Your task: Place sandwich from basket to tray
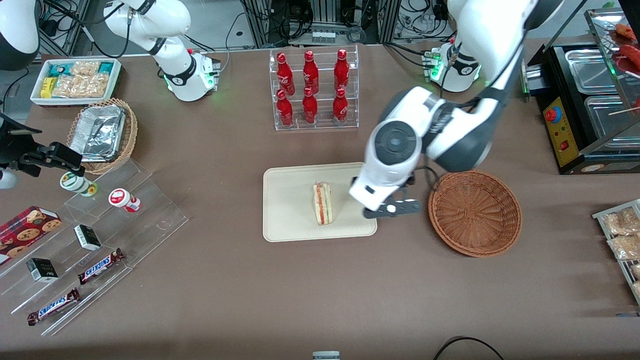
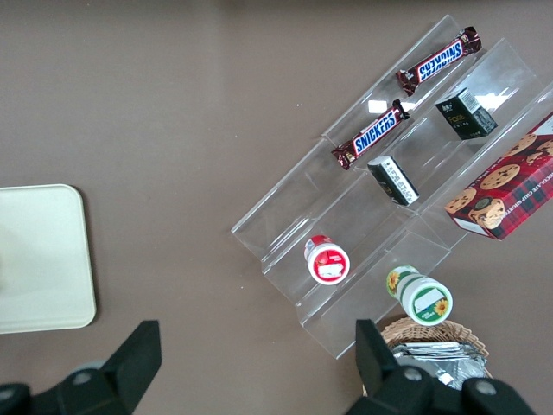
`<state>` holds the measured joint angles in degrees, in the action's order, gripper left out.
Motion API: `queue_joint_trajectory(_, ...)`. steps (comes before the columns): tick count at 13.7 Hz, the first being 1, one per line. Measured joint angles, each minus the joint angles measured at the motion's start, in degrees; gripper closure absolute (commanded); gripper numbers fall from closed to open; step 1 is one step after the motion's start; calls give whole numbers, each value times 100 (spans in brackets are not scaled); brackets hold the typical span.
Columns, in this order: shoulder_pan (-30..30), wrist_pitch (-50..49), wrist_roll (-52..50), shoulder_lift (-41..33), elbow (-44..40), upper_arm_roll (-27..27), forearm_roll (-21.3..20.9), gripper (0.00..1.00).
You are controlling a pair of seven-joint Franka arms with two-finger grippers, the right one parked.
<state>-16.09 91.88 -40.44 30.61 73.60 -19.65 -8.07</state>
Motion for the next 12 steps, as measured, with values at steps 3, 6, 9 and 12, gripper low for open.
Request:
queue_joint_trajectory(3, 623, -232, 787, -386, 254, 7, 302, 0)
queue_joint_trajectory(6, 1143, -291, 1433, -853, 684, 7, 374, 0)
queue_joint_trajectory(9, 1467, -291, 1854, -1346, 1208, 7, 377, 0)
queue_joint_trajectory(12, 1675, -291, 2046, -1717, 1569, 11, 378, 0)
